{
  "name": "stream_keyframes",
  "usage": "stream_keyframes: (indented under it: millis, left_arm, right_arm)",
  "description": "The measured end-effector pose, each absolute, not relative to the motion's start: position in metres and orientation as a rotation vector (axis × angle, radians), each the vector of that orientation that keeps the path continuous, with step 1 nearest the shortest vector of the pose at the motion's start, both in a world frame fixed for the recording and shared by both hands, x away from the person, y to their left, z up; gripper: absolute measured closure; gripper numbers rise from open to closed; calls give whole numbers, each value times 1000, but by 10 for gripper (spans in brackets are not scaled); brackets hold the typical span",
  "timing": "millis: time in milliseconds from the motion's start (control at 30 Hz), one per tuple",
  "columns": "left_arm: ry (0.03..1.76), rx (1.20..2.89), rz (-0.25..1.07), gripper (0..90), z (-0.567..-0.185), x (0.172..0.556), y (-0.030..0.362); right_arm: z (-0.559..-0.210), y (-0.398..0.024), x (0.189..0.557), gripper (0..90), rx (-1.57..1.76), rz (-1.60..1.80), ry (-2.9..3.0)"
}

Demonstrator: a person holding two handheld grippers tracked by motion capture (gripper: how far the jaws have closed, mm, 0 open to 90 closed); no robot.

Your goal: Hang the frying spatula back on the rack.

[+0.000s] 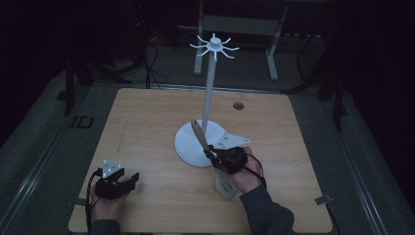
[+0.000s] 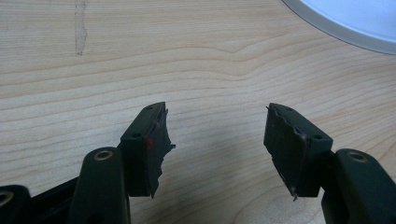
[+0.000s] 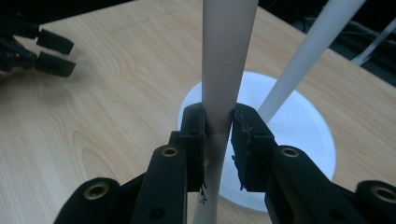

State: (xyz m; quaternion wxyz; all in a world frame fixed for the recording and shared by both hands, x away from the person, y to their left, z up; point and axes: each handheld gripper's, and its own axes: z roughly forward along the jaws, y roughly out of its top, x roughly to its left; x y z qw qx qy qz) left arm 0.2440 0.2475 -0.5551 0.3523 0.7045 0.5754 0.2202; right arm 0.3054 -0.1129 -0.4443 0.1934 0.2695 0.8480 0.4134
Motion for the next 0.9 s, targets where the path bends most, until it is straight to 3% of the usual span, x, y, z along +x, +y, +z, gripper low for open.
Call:
stream_keyframes:
  millis: [900]
  left_arm:
    - [1492,1831,568,398,-556,245,247]
  right_arm:
    - [-436,-154,298,749,791,1350,2173]
